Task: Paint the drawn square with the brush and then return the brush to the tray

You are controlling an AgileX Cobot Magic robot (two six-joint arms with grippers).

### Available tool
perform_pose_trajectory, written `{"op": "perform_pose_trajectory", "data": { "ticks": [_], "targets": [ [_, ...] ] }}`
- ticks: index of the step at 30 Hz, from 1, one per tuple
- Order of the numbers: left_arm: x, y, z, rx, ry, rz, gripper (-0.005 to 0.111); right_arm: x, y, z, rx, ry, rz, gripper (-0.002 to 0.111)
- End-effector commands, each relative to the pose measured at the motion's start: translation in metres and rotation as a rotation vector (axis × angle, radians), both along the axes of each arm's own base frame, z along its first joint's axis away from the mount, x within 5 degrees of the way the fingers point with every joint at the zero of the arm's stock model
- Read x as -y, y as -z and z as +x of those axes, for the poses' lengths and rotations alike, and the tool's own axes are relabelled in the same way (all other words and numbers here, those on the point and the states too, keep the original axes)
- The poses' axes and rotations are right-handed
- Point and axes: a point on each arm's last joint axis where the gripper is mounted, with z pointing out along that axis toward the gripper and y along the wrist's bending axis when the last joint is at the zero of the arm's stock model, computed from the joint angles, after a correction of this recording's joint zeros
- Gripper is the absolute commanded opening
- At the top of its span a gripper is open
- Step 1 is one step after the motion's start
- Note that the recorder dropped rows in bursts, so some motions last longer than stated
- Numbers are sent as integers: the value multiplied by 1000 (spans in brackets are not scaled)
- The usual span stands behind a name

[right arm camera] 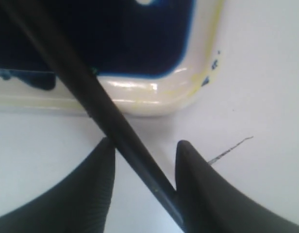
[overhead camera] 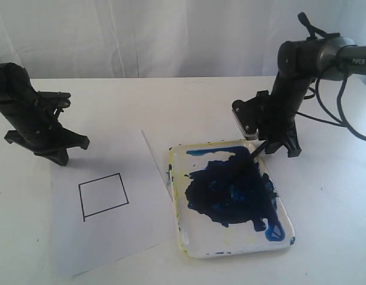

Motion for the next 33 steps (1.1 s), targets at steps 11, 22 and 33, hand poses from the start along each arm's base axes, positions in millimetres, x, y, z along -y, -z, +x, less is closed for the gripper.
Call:
{"op": "perform_pose_trajectory", "data": {
  "ticks": [11,22,33],
  "targets": [
    [-2,8,-2,-34,-3,3,0,1,3,-4,-45,13,-6,38],
    [-2,8,-2,-34,-3,3,0,2,3,-5,-58,16,-8,38],
    [-2,8,-2,-34,-3,3,0,2,3,-6,-72,35,-8,18]
  ]
}}
